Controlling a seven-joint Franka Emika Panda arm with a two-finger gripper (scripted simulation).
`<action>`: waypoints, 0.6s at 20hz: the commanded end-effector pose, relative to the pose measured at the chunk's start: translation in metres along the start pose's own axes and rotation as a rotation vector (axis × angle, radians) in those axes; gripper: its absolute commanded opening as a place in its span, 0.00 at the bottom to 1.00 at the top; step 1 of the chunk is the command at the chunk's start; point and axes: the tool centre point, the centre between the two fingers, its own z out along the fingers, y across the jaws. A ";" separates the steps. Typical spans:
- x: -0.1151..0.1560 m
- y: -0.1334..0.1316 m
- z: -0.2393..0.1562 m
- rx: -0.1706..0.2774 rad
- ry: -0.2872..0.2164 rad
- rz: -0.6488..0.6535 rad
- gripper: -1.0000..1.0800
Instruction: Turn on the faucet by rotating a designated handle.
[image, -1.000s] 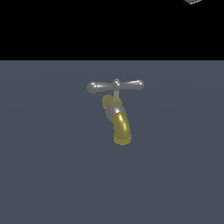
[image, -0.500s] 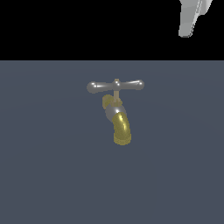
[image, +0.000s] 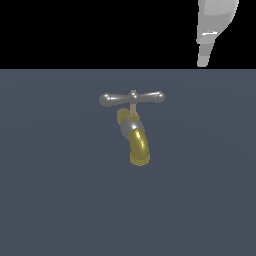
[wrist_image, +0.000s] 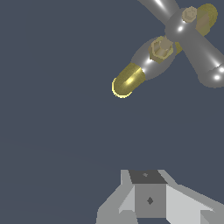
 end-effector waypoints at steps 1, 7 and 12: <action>0.002 0.009 0.009 -0.001 0.000 -0.052 0.00; 0.010 0.030 0.028 -0.001 0.001 -0.169 0.00; 0.018 0.046 0.044 -0.001 0.002 -0.264 0.00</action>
